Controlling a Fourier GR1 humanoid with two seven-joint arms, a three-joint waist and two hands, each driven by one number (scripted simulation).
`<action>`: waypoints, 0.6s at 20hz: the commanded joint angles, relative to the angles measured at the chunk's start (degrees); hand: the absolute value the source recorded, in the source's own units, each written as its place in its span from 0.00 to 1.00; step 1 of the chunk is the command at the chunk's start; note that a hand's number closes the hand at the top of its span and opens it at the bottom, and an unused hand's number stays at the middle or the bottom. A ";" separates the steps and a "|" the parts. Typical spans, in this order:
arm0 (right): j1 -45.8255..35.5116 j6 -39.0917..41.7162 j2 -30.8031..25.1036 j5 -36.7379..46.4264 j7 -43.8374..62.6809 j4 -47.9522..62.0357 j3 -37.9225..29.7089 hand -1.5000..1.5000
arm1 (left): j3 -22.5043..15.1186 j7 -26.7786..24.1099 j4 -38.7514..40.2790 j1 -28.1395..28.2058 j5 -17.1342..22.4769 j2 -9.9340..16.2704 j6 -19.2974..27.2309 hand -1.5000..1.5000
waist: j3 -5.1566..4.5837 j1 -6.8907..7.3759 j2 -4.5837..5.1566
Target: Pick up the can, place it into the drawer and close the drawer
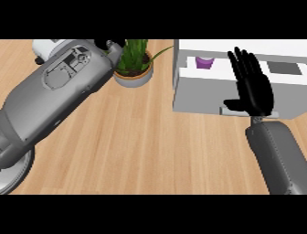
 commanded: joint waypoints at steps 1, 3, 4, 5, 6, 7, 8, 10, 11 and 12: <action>-3.79 -4.13 2.40 0.52 1.09 10.14 -1.87 0.00 | 0.13 3.25 -4.26 1.60 -0.56 3.87 -0.86 0.00 | 1.33 0.13 1.23; -8.15 -7.25 3.57 2.00 2.36 13.92 -2.61 0.00 | 1.16 1.01 -4.48 3.83 -0.17 4.58 -2.93 0.00 | 1.31 0.48 1.79; -7.05 -9.21 2.85 1.93 1.14 15.92 -3.31 0.00 | 0.02 2.03 -7.65 5.49 -1.01 3.18 0.49 0.00 | 1.33 0.59 1.47; -8.86 -10.03 2.77 1.31 1.05 17.49 -4.35 0.00 | 0.42 1.19 -8.50 7.03 -0.49 4.38 -1.24 0.00 | 1.34 1.31 1.73; -12.05 -8.90 2.03 1.30 1.02 18.64 -4.71 0.00 | 0.72 1.44 -7.95 7.37 -1.24 6.03 -1.78 0.00 | 1.31 0.30 1.61; -13.41 -9.90 2.10 1.27 1.02 20.38 -5.29 0.00 | -0.07 1.28 -7.43 8.39 -1.67 3.90 -1.15 0.00 | 1.33 -0.24 1.74; -14.64 -10.82 0.69 0.93 -0.05 23.35 -6.47 0.00 | 0.79 0.92 -8.85 9.36 -1.21 5.62 -1.98 0.00 | 1.35 0.76 1.98; -16.33 -13.31 2.50 2.77 1.81 26.73 -6.31 0.00 | 0.24 2.61 -12.50 10.13 -2.37 6.43 -0.41 0.00 | 1.33 0.57 1.67; -16.68 -14.58 3.17 3.37 2.62 28.02 -6.46 0.00 | -0.13 3.96 -13.80 10.86 -1.74 7.53 -2.02 0.00 | 1.34 1.21 1.75; -20.09 -13.61 1.00 2.40 1.18 29.98 -7.60 0.00 | -0.51 3.22 -14.64 12.13 -2.89 6.45 -0.03 0.00 | 1.35 0.82 1.80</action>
